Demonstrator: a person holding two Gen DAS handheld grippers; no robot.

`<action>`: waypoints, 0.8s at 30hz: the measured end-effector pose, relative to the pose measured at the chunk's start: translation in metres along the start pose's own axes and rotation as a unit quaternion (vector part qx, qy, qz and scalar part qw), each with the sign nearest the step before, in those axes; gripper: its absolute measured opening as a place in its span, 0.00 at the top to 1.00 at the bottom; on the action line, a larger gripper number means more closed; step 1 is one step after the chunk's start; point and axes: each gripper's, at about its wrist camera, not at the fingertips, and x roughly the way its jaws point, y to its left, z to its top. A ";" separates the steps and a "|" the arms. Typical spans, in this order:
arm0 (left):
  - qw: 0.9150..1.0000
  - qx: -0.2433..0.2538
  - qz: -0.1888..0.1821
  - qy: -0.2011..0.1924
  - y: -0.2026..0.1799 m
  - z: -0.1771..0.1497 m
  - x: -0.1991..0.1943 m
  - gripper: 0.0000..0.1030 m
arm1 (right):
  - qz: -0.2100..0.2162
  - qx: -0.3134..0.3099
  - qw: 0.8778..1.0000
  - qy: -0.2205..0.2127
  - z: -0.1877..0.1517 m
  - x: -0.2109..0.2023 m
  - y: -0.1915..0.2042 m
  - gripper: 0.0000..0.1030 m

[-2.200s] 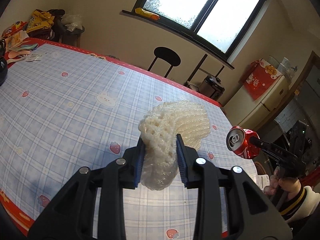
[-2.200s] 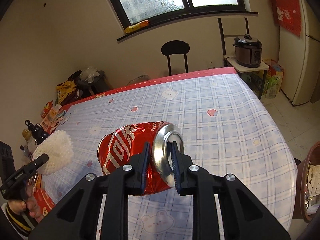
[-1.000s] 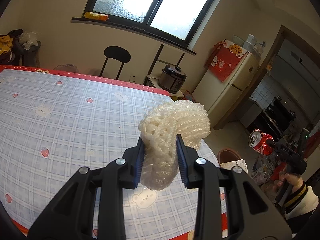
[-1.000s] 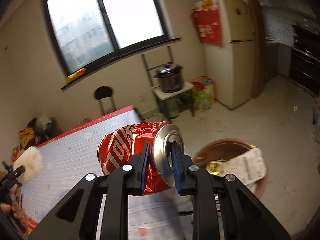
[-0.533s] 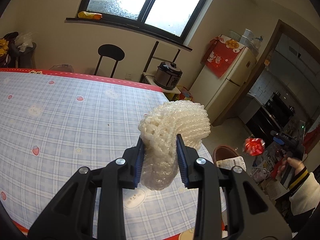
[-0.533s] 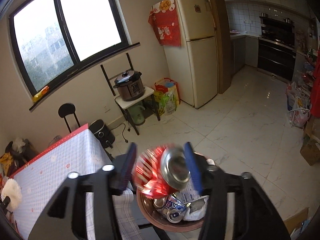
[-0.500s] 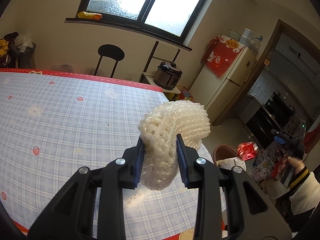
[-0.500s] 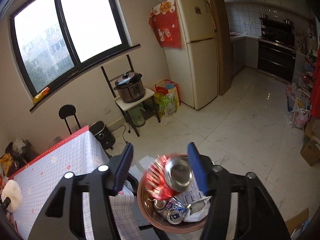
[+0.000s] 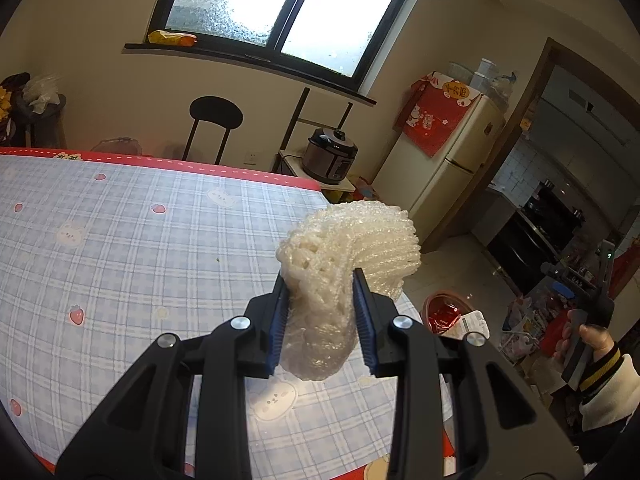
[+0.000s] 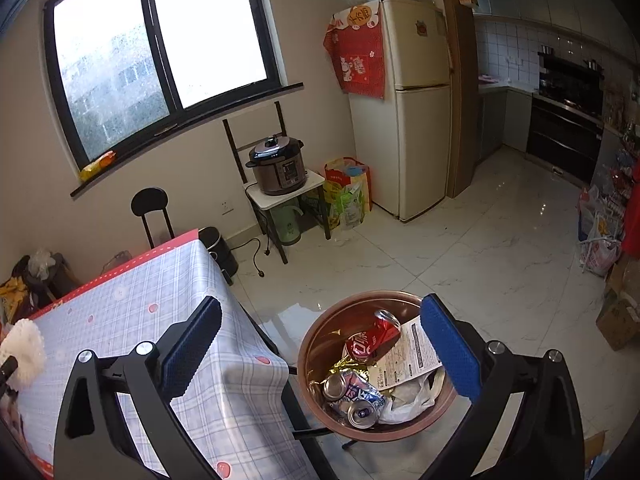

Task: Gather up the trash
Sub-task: 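Carry the white foam net with the left tool over the bin and release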

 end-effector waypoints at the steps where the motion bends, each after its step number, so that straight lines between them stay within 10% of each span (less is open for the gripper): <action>1: 1.000 0.001 -0.002 0.001 0.000 0.000 0.000 0.67 | -0.002 0.000 1.000 -0.001 -0.001 -0.003 0.001 0.05; 24: 0.995 0.058 -0.068 0.040 -0.084 -0.005 0.069 0.67 | -0.045 0.012 0.999 -0.021 0.012 -0.044 -0.065 0.05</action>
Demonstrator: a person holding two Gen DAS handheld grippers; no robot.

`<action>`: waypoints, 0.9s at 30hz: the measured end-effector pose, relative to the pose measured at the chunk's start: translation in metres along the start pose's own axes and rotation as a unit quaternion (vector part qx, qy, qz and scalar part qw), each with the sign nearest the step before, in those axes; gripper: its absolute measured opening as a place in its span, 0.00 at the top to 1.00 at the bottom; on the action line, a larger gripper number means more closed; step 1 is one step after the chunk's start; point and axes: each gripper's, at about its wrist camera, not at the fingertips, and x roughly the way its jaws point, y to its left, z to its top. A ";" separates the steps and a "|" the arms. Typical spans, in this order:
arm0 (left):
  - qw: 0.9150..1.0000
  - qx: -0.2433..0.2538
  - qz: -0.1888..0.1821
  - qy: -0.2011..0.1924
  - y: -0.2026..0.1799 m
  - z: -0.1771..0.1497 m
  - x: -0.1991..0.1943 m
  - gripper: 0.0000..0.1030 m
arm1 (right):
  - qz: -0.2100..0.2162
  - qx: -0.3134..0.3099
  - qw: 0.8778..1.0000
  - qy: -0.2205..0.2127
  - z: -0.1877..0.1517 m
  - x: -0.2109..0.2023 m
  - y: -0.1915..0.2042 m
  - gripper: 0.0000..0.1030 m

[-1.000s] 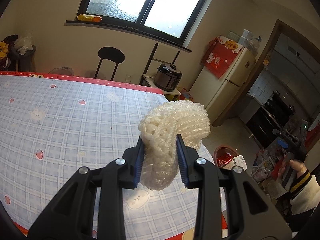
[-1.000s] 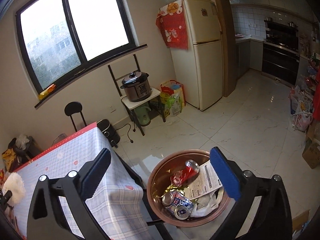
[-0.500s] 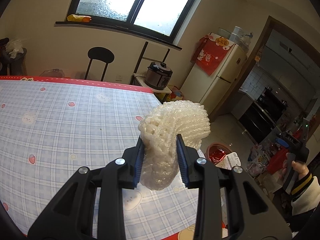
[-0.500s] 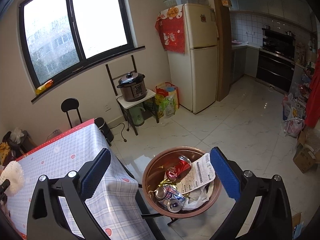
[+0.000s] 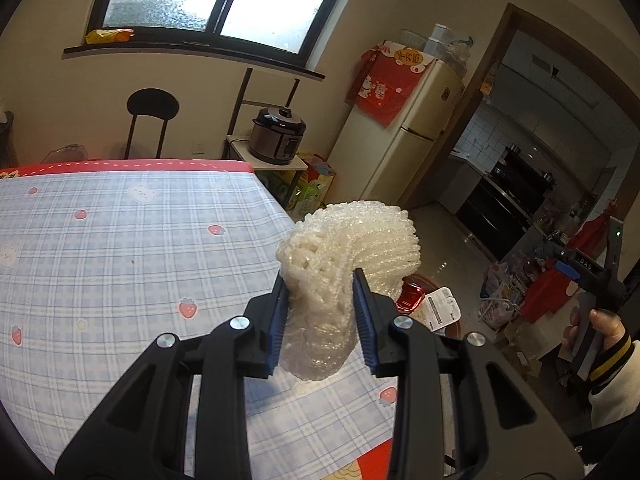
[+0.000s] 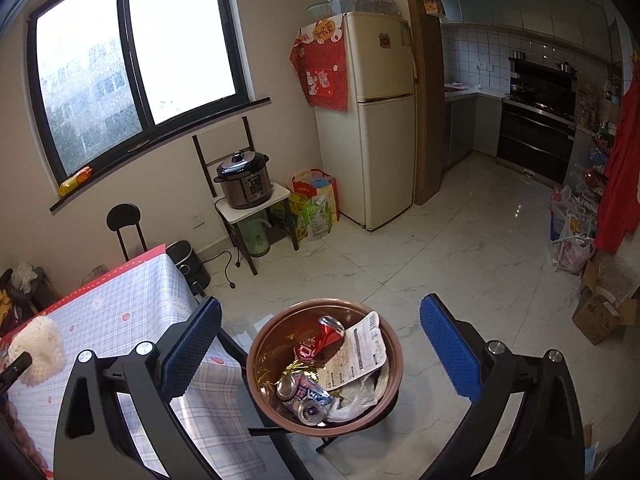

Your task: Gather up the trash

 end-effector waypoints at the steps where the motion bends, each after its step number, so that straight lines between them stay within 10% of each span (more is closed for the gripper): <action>1: 1.000 0.004 -0.005 0.002 -0.008 0.001 0.007 0.67 | 0.000 -0.002 1.000 -0.001 0.002 -0.001 -0.003 0.05; 18: 0.982 0.106 -0.137 0.073 -0.185 0.005 0.193 0.65 | -0.041 -0.005 0.999 0.001 0.014 0.001 -0.069 0.05; 23: 0.978 0.120 -0.155 0.070 -0.223 0.013 0.219 0.19 | -0.053 0.017 0.998 0.020 0.009 0.008 -0.083 0.05; 27: 0.978 0.111 -0.160 0.074 -0.222 0.018 0.220 0.18 | -0.054 0.017 0.998 0.007 0.010 0.000 -0.079 0.05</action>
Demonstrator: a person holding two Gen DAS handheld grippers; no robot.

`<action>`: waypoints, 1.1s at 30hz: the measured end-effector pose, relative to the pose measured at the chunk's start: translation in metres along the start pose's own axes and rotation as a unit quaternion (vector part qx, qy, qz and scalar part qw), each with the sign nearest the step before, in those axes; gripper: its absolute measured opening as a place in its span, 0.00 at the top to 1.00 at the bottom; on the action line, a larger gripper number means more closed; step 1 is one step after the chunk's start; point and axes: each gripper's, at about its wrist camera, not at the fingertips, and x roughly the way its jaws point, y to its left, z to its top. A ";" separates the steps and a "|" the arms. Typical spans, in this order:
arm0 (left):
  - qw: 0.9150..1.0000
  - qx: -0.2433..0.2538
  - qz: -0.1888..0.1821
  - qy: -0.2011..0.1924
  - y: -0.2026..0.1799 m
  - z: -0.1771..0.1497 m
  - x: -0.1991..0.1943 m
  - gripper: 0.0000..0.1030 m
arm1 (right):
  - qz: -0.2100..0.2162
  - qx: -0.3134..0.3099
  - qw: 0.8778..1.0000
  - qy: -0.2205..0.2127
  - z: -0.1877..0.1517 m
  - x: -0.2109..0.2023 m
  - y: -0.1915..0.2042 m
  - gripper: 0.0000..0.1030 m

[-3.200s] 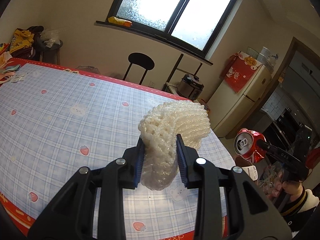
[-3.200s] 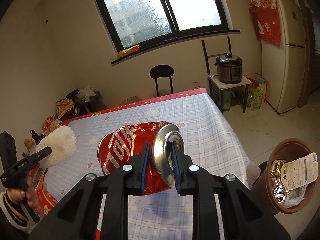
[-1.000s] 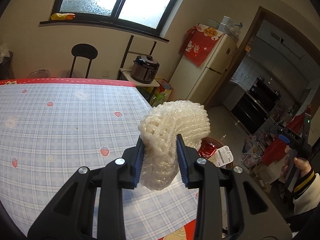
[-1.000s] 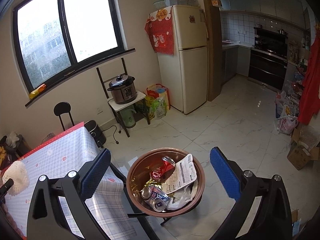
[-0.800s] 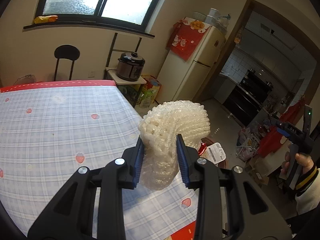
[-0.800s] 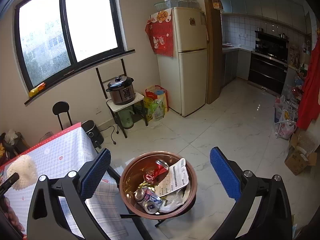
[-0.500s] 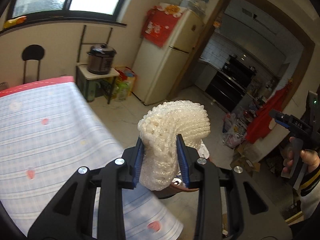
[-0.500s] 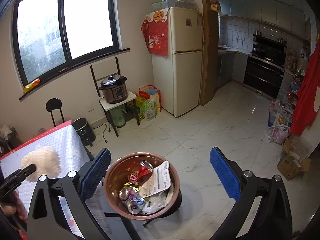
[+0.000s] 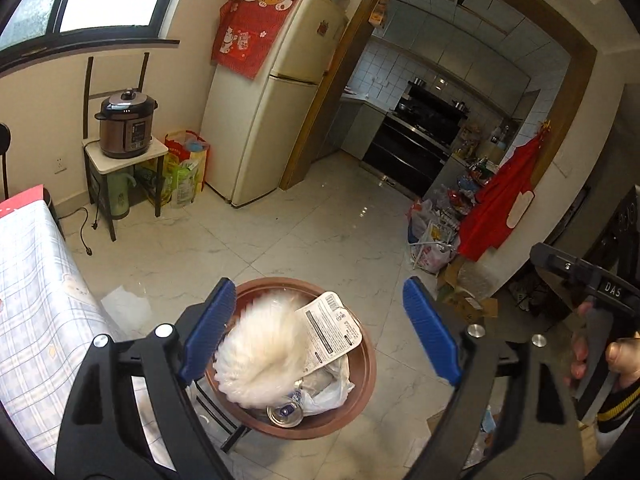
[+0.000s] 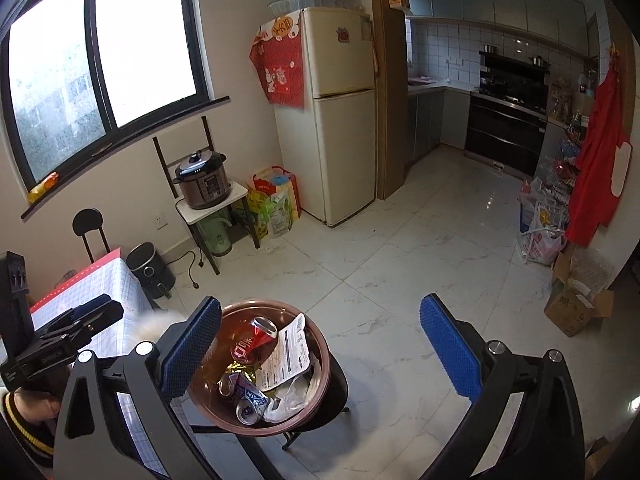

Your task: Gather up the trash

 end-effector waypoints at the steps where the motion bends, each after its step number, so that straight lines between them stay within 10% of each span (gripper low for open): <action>1: 1.000 0.000 -0.002 -0.002 0.002 0.001 -0.005 0.18 | 0.000 0.000 1.000 -0.002 0.000 -0.002 0.002 0.05; 33: 0.965 -0.004 0.242 -0.102 0.113 -0.019 -0.366 0.16 | 0.113 -0.112 0.986 -0.040 -0.010 -0.097 0.265 0.05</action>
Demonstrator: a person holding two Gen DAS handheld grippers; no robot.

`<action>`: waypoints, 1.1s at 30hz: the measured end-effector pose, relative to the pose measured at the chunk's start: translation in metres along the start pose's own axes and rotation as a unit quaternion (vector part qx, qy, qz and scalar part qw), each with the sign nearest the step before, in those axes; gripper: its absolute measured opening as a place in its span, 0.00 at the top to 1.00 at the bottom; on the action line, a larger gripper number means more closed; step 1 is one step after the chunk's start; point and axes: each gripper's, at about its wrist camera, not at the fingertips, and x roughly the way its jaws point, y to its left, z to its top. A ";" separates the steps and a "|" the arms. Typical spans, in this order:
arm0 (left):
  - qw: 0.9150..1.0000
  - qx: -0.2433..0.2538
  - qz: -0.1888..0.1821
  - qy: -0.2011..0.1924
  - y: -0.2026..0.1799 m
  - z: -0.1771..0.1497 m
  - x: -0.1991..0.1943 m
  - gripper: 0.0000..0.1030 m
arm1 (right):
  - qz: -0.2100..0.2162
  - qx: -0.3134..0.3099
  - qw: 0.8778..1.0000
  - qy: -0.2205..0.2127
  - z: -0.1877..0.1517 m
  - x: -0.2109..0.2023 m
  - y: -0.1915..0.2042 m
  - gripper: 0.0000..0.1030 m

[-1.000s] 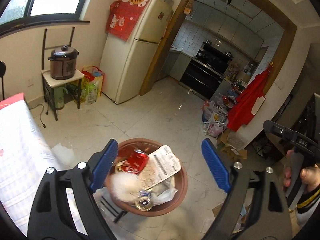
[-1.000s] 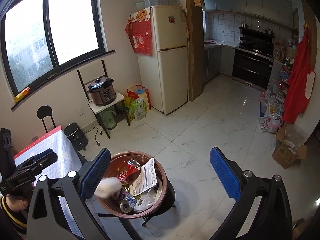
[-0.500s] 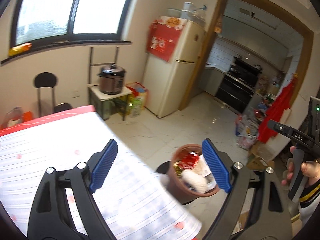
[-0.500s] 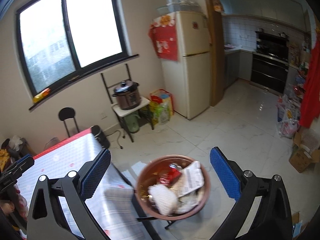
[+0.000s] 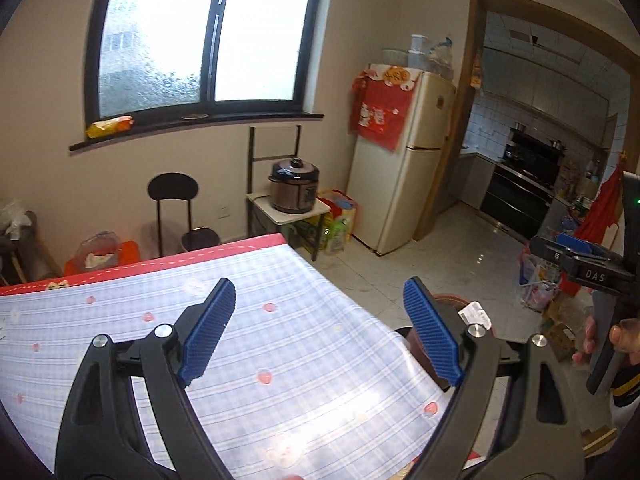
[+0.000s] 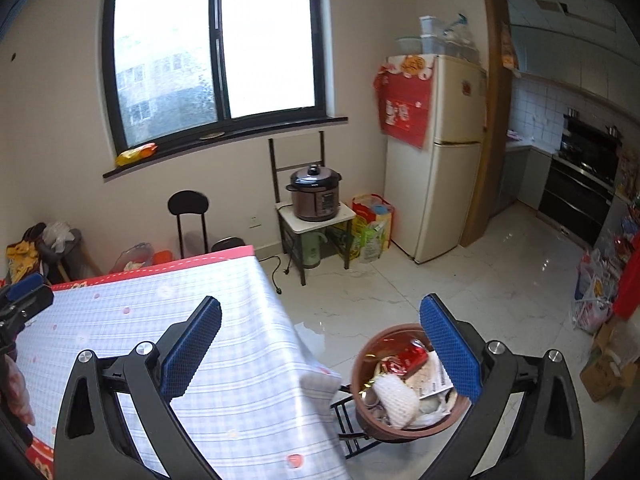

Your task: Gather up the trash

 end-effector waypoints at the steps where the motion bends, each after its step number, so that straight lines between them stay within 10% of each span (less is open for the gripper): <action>1: 1.000 -0.001 0.005 -0.004 0.004 0.000 -0.006 0.07 | 0.001 -0.002 1.000 0.000 0.001 -0.001 0.007 0.05; 33: 0.998 -0.002 0.057 -0.038 0.037 0.011 -0.041 0.06 | -0.032 -0.006 0.999 -0.016 0.007 -0.027 0.039 0.05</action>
